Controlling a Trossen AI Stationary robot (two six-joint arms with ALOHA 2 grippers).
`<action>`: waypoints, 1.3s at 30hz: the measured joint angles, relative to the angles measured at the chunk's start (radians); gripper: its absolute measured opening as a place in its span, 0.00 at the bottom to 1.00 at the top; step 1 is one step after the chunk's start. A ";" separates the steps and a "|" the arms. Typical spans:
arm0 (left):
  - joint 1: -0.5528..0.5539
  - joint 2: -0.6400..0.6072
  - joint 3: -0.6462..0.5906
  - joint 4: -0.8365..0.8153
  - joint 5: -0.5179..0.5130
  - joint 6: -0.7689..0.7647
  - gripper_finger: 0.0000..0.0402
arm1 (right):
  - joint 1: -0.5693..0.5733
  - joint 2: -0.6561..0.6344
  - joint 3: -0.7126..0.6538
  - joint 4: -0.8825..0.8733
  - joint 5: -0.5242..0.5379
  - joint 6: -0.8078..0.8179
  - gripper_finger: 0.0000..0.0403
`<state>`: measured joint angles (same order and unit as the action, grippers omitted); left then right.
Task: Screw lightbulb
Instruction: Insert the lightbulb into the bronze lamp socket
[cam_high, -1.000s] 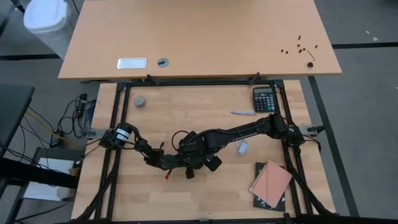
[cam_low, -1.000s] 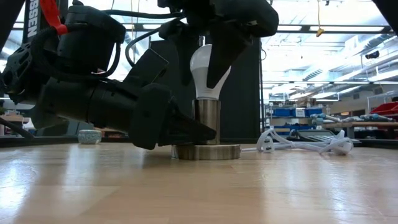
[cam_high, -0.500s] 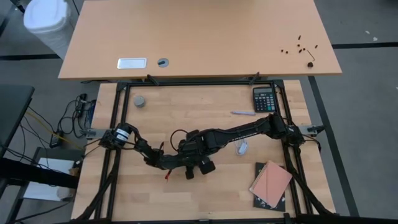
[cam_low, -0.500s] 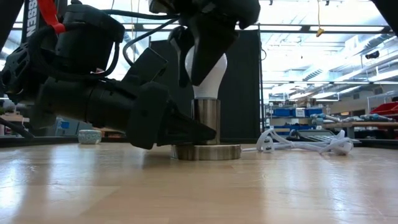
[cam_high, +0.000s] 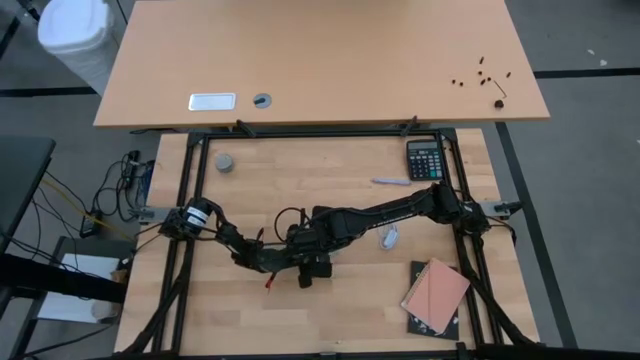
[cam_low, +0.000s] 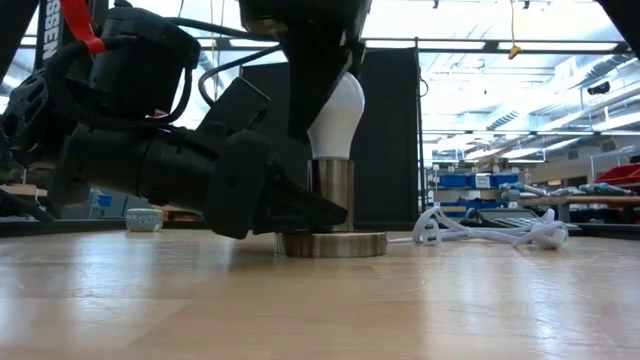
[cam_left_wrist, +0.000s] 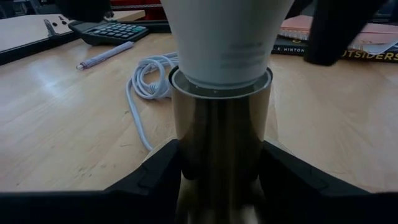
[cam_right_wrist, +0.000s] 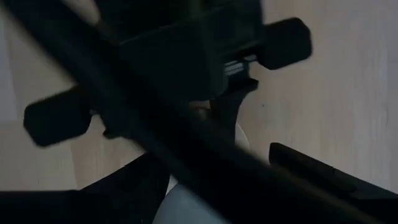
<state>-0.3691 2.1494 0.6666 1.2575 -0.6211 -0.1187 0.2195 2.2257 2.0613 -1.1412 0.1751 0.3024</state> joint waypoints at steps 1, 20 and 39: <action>0.000 0.000 0.000 0.000 0.000 -0.002 0.48 | 0.000 0.000 0.000 0.000 0.003 0.023 0.68; 0.000 0.000 0.000 0.001 0.001 -0.017 0.48 | -0.006 0.000 0.000 -0.018 0.044 0.435 0.68; -0.004 -0.001 -0.001 -0.002 0.005 -0.023 0.48 | -0.032 -0.003 -0.053 0.058 0.043 0.602 0.69</action>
<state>-0.3729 2.1487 0.6655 1.2551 -0.6161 -0.1416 0.1876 2.2230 2.0083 -1.0836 0.2176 0.9047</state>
